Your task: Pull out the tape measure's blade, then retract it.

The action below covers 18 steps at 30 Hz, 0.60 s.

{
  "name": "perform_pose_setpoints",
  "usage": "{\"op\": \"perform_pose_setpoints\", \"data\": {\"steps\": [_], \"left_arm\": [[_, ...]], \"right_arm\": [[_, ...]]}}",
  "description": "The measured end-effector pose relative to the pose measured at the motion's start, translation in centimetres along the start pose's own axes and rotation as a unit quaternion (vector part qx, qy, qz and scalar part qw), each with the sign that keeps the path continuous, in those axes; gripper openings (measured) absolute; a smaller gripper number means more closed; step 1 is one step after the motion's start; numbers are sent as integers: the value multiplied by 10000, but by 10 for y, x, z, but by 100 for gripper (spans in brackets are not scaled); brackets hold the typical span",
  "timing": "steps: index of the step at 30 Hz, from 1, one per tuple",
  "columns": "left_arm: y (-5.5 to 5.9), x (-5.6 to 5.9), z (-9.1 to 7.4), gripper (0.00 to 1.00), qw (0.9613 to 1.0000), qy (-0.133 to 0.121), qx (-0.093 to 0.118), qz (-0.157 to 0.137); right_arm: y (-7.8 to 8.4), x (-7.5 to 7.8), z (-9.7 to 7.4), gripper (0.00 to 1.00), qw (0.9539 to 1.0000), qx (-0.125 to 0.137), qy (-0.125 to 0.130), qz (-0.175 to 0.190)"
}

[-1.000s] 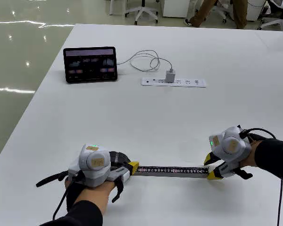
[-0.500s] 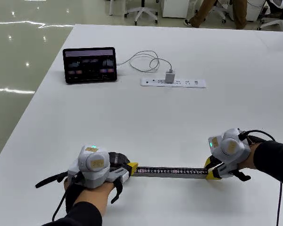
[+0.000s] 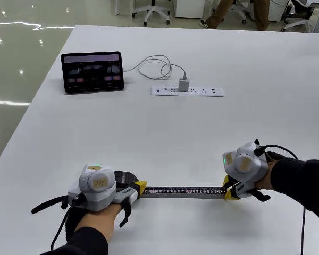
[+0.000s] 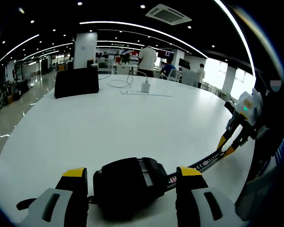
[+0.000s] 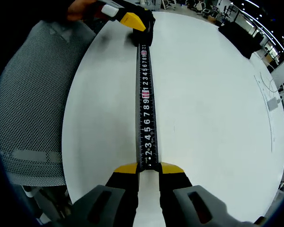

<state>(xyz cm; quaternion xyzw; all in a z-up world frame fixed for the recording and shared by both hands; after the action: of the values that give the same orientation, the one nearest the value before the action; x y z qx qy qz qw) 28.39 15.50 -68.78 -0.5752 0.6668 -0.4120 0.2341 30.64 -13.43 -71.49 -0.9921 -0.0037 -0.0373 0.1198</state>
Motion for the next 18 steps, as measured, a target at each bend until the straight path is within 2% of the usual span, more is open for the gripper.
{"op": "perform_pose_setpoints", "data": {"steps": [2, 5, 10, 18], "left_arm": [[2, 1, 0, 69, 10000, 17, -47, 12], [3, 0, 1, 66, 10000, -11, -77, 10], [5, -3, -1, 61, 9998, -86, -135, -121], [6, -3, 0, 60, 9997, -130, -203, 44]], "right_arm": [[-2, 0, 1, 11, 9998, -158, -26, -147], [-3, 2, 1, 11, 9996, -236, -74, -128], [-1, 2, 0, 11, 9996, -224, -127, -120], [-1, 2, 0, 11, 9997, -175, -125, -120]]}}
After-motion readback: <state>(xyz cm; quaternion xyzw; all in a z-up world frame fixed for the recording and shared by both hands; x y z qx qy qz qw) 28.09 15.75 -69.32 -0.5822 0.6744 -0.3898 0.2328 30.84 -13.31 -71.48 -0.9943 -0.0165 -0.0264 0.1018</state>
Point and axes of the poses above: the centre of the closed fingertips' face, and the gripper's own axes: z roughly forward along the fingers, x roughly to its right, y roughly out of its underside, the point moved 5 cm from there along -z, roughly backward along the fingers, and after that the axes turned 3 degrees about y, right-handed, at the moved point
